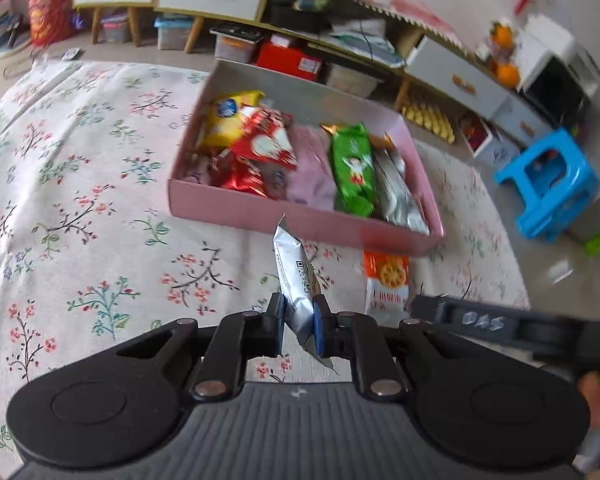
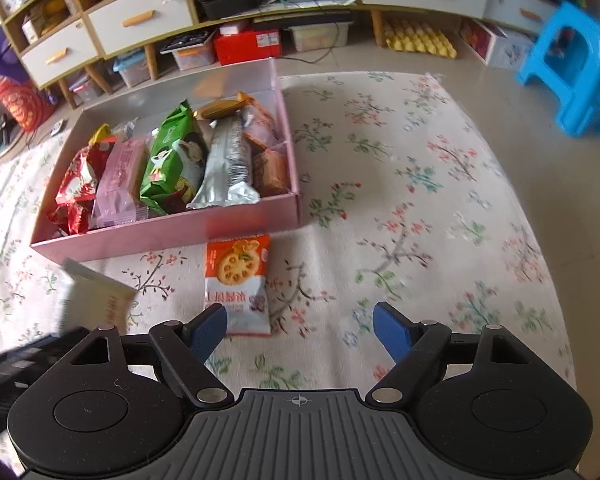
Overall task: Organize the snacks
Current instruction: 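Grasp the white-and-yellow pack with the left gripper while the right gripper grasps the orange cracker packet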
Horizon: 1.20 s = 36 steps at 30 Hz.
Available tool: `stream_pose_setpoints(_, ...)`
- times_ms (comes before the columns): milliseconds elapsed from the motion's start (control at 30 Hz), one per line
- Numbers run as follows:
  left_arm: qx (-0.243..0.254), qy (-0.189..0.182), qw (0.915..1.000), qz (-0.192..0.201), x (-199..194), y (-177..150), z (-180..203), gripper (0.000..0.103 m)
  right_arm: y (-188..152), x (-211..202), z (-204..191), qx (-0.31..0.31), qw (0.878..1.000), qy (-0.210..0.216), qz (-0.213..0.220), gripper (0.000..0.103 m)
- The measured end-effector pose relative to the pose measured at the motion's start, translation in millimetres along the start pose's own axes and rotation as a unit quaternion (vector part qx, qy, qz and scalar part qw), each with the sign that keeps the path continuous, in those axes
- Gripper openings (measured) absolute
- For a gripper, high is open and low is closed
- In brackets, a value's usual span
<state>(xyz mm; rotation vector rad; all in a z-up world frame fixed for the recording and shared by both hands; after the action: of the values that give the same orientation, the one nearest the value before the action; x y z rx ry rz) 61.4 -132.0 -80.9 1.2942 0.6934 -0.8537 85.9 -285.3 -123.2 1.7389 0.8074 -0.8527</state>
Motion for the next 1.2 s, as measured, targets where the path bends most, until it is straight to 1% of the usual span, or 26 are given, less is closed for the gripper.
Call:
stream_pose_setpoints(67, -0.012, -0.005, 0.9999, 0.004, -3, 4, -5, 0.013, 3, 8, -2, 0.009, 1.0, 0.016, -0.005, 0.082)
stream_pose_setpoints(167, -0.026, -0.014, 0.9995, 0.009, -8, 7, -11, 0.013, 7, 13, -8, 0.016, 0.999, 0.038, 0.001, 0.082)
stream_pose_setpoints(267, -0.035, -0.02, 0.9991, 0.01, -9, 10, -15, 0.013, 9, 20, -19, -0.008, 0.999, 0.035, 0.005, 0.082)
stream_pose_setpoints(433, -0.036, -0.019, 0.9991, 0.012, -8, 12, -15, 0.013, 6, 36, -31, -0.03, 0.999, 0.027, -0.011, 0.079)
stream_pose_setpoints(467, -0.034, -0.019, 0.9992, 0.013, -9, 11, -16, 0.013, 5, 38, -32, -0.035, 0.999, 0.027, -0.011, 0.075)
stream_pose_setpoints(500, -0.033, -0.019, 0.9992, 0.014, -9, 11, -15, 0.013, 4, 41, -33, -0.041, 0.999, 0.024, -0.013, 0.064)
stream_pose_setpoints(533, -0.032, -0.02, 0.9992, 0.014, -10, 11, -15, 0.013, 4, 44, -34, -0.046, 0.999, 0.022, -0.019, 0.057)
stream_pose_setpoints(567, -0.031, -0.022, 0.9992, 0.014, -10, 12, -15, 0.013, 2, 46, -33, -0.046, 0.998, 0.017, -0.027, 0.045)
stream_pose_setpoints(667, -0.028, -0.022, 0.9992, 0.019, -11, 13, -15, 0.013, 2, 41, -32, -0.042, 0.998, 0.024, -0.029, 0.038)
stream_pose_setpoints(833, -0.03, -0.027, 0.9989, 0.024, -14, 16, -17, 0.013, 0, 27, -25, -0.012, 0.999, 0.042, -0.033, 0.036)
stream_pose_setpoints(1000, -0.032, -0.029, 0.9985, 0.032, -18, 20, -19, 0.013, -4, 7, -17, 0.043, 0.995, 0.082, -0.037, 0.036)
stream_pose_setpoints(1100, -0.036, -0.027, 0.9982, 0.04, -20, 23, -24, 0.013, -4, -9, -13, 0.07, 0.992, 0.104, -0.026, 0.036)
stream_pose_setpoints(1200, -0.042, -0.029, 0.9977, 0.045, -22, 27, -28, 0.013, -4, -23, -9, 0.082, 0.99, 0.113, -0.008, 0.036)
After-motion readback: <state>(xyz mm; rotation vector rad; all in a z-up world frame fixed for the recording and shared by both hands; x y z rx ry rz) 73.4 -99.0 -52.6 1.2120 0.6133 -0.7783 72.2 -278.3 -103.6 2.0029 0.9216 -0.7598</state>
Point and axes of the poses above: each gripper's, at about its wrist camera, not at the fingertips, and x roughly the way its jaws point, z to its right, y to its top, the point moved 5 cm from there along x, roughly the way its jaws point, and after that the axes turned 11 degrees about y, right-handed, at the moved point
